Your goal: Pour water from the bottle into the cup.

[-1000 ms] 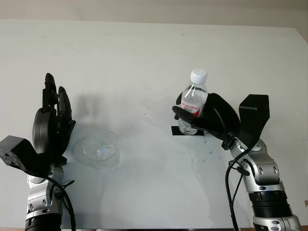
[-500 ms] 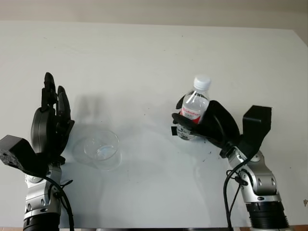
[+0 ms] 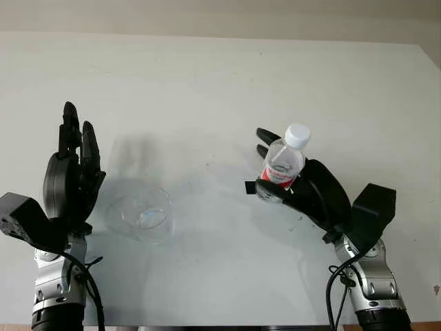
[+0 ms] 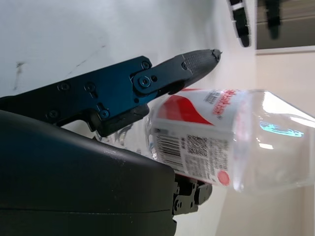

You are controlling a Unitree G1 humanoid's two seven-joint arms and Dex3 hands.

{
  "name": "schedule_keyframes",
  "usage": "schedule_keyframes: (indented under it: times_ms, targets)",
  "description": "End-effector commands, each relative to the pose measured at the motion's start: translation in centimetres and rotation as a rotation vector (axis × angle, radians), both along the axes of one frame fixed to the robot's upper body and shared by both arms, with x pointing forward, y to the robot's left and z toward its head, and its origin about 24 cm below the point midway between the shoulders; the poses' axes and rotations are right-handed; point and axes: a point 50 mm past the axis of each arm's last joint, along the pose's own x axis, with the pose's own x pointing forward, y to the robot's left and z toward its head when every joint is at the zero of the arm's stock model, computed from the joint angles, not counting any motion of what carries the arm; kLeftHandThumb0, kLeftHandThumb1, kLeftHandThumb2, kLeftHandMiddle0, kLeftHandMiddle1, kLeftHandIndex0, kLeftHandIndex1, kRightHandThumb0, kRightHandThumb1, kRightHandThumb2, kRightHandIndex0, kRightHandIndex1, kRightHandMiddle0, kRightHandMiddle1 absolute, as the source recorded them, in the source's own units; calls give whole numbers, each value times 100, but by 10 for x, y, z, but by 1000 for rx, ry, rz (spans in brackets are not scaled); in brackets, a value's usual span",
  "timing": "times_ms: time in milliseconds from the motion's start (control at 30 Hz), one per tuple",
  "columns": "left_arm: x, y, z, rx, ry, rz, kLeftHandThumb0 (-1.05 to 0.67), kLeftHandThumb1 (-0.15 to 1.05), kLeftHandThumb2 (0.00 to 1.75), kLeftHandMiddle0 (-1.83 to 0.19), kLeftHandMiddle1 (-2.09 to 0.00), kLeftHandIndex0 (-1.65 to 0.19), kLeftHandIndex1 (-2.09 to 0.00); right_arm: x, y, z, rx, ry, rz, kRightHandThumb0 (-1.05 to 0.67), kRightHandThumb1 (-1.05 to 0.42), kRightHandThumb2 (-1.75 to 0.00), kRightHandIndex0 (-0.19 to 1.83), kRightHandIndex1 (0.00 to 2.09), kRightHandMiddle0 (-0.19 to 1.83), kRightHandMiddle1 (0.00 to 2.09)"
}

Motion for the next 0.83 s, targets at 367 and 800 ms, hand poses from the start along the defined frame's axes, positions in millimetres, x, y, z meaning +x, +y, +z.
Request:
schedule_keyframes:
  times_ms: [367, 800]
  targets:
    - [1, 3, 4, 12, -10, 10, -71, 105, 59, 19, 0, 19, 0, 11, -19, 14, -137, -164, -72, -87, -96, -5, -19, 0, -19, 0]
    - [-10, 5, 4, 19, -12, 21, -71, 105, 57, 19, 0, 19, 0, 4, -13, 30, -98, -221, -9, -85, -94, -5, -19, 0, -19, 0]
